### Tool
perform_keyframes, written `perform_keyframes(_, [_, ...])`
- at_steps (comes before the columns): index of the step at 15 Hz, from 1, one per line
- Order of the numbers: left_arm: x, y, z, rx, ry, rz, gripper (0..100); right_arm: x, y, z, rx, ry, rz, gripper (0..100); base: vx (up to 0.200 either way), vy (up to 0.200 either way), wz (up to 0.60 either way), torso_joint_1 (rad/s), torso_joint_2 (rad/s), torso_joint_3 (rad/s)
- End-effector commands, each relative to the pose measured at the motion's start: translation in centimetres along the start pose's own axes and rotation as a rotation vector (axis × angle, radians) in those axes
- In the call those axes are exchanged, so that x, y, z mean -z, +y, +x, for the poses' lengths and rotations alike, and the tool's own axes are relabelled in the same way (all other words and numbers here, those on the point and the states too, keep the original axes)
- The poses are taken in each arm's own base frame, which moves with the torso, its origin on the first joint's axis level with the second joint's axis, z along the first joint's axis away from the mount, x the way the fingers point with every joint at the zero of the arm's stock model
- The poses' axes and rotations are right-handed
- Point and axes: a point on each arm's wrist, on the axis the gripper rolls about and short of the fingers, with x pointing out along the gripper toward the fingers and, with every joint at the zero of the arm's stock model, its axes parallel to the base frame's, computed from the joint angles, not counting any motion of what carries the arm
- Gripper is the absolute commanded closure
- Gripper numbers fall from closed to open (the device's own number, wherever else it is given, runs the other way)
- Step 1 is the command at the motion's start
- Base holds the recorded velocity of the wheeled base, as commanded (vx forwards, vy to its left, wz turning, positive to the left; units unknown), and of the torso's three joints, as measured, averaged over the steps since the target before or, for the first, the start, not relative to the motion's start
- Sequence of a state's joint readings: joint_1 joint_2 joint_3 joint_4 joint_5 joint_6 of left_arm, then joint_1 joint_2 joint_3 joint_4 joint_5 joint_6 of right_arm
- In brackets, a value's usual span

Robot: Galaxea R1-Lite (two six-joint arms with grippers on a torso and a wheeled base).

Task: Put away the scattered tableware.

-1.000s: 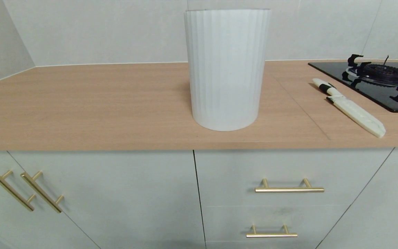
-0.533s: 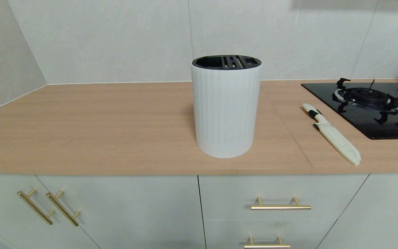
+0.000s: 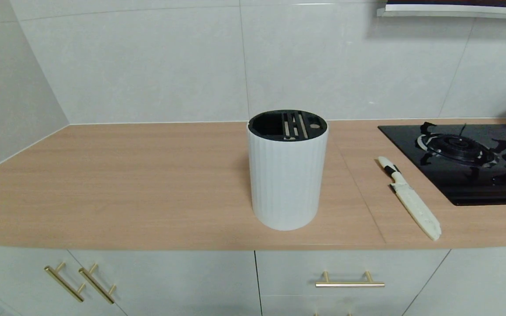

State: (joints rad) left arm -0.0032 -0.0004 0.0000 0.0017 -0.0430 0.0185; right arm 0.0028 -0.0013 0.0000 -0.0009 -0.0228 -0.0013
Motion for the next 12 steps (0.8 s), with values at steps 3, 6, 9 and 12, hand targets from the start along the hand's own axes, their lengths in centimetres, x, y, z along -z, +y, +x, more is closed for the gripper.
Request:
perform_keyframes(3, [0.0, 0.0, 0.0, 0.0, 0.0, 0.0, 0, -0.01, 0.0, 0.01, 0.0, 0.001, 0.0, 0, 0.0, 0.0, 0.0, 0.245, -0.51, -0.277])
perform_keyframes(6, [0.0, 0.0, 0.0, 0.0, 0.0, 0.0, 0, -0.01, 0.0, 0.01, -0.002, 0.001, 0.0, 0, 0.0, 0.0, 0.0, 0.251, -0.54, -0.284])
perform_keyframes(9, [0.0, 0.0, 0.0, 0.0, 0.0, 0.0, 0, -0.01, 0.0, 0.01, -0.002, 0.001, 0.0, 0, 0.0, 0.0, 0.0, 0.266, -0.56, -0.294])
perform_keyframes(12, [0.0, 0.0, 0.0, 0.0, 0.0, 0.0, 0, -0.01, 0.0, 0.01, 0.0, 0.001, 0.0, 0, 0.0, 0.0, 0.0, 0.281, -0.59, -0.303])
